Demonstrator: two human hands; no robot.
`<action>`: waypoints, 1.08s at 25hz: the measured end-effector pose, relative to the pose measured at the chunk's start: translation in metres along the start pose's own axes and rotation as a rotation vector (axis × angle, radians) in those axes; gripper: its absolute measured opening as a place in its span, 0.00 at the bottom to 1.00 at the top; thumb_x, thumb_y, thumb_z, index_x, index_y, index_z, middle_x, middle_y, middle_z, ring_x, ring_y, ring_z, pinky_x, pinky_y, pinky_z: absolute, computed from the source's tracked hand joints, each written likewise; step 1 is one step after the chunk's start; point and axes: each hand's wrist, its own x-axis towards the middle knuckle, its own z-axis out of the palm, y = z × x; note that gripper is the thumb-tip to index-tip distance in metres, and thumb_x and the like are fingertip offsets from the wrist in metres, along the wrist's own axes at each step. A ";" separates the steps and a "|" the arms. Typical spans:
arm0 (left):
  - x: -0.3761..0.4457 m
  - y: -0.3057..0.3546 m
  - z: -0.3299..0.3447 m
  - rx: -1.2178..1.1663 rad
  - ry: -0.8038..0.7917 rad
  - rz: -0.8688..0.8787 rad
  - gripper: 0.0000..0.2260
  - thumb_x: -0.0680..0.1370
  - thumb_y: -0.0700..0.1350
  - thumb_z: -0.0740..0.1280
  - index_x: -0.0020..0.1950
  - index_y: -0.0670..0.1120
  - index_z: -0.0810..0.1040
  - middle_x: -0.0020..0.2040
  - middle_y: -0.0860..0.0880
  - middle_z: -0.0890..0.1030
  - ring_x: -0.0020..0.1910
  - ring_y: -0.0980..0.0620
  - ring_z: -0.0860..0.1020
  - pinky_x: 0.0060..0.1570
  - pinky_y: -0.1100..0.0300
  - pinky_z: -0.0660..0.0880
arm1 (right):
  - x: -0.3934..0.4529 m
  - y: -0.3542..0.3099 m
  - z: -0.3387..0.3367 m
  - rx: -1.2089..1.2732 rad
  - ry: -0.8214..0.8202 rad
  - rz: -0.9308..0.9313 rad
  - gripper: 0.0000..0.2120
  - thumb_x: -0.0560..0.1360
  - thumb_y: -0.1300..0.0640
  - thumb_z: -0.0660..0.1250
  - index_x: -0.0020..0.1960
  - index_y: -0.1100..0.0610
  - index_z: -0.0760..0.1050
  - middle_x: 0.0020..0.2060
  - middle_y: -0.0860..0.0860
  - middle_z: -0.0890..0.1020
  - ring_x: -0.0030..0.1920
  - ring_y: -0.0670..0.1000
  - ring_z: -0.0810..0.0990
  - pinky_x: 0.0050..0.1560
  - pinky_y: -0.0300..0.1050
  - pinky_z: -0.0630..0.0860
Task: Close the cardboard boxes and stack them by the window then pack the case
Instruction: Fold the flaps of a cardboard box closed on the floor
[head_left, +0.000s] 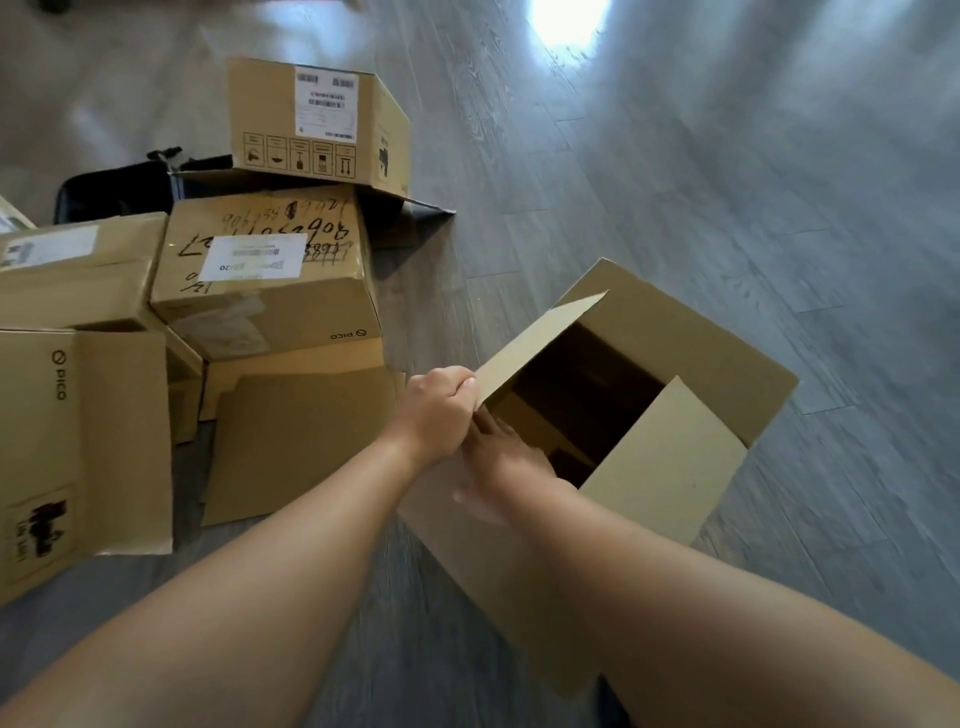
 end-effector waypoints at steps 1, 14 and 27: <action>-0.002 -0.004 -0.002 0.036 0.027 -0.012 0.11 0.77 0.45 0.58 0.42 0.47 0.79 0.39 0.48 0.81 0.42 0.47 0.77 0.39 0.53 0.72 | 0.000 0.000 0.000 -0.054 -0.018 -0.006 0.48 0.74 0.54 0.72 0.81 0.44 0.43 0.80 0.46 0.49 0.74 0.60 0.64 0.60 0.62 0.72; -0.021 -0.008 0.038 0.670 -0.208 0.557 0.15 0.81 0.38 0.56 0.65 0.41 0.75 0.64 0.43 0.76 0.65 0.44 0.74 0.66 0.52 0.73 | -0.018 0.056 -0.012 -0.095 0.131 0.106 0.25 0.77 0.57 0.64 0.72 0.45 0.65 0.73 0.50 0.68 0.75 0.58 0.64 0.59 0.58 0.71; 0.007 0.004 0.043 0.838 -0.207 0.048 0.29 0.82 0.50 0.47 0.81 0.39 0.49 0.81 0.37 0.48 0.80 0.39 0.47 0.78 0.41 0.48 | -0.078 0.133 -0.018 -0.104 0.456 0.579 0.32 0.79 0.42 0.62 0.78 0.57 0.62 0.80 0.63 0.54 0.80 0.63 0.50 0.78 0.61 0.52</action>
